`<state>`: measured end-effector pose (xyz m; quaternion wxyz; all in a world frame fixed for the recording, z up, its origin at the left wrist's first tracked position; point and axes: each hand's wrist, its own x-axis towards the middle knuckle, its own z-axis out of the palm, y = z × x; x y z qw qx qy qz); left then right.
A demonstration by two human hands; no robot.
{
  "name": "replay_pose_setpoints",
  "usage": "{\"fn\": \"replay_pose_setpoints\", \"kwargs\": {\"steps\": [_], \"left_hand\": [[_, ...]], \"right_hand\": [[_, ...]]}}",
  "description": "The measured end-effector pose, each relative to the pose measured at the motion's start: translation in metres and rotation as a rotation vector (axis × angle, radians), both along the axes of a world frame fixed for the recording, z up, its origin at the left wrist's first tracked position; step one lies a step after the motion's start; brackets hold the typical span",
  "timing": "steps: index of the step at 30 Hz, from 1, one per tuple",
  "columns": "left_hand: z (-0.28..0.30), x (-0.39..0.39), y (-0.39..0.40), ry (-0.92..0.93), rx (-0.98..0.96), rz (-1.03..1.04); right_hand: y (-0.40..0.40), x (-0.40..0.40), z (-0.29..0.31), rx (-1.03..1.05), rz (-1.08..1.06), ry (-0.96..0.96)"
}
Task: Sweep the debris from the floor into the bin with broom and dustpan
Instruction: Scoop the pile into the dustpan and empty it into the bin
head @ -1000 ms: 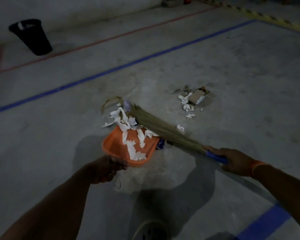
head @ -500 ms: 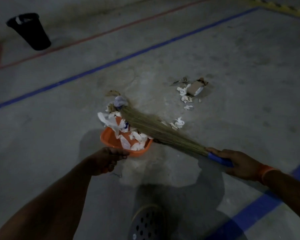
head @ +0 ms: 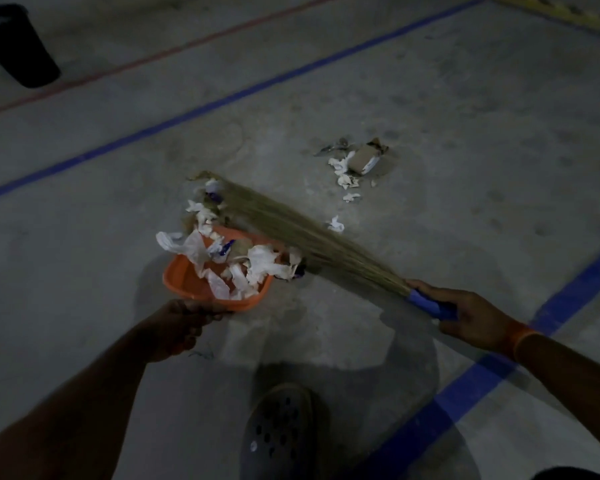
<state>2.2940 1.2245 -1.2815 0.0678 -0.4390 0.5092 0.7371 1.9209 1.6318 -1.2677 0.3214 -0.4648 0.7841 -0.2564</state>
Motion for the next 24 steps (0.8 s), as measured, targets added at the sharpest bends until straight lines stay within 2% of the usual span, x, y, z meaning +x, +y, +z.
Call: {"fn": "replay_pose_setpoints", "kwargs": {"steps": [7, 14, 19, 24], "left_hand": [[0.005, 0.024, 0.01, -0.013, 0.013, -0.018], [0.014, 0.079, 0.011, -0.125, -0.007, -0.059], [0.003, 0.108, 0.015, -0.206, 0.048, -0.147], [-0.006, 0.086, 0.03, -0.208, 0.064, -0.199]], "right_hand": [[0.023, -0.017, -0.002, -0.013, -0.215, 0.065], [0.036, -0.015, -0.018, 0.083, -0.353, -0.032], [0.031, -0.004, -0.017, 0.144, -0.328, -0.051], [0.019, 0.008, -0.021, 0.238, -0.294, -0.06]]}}
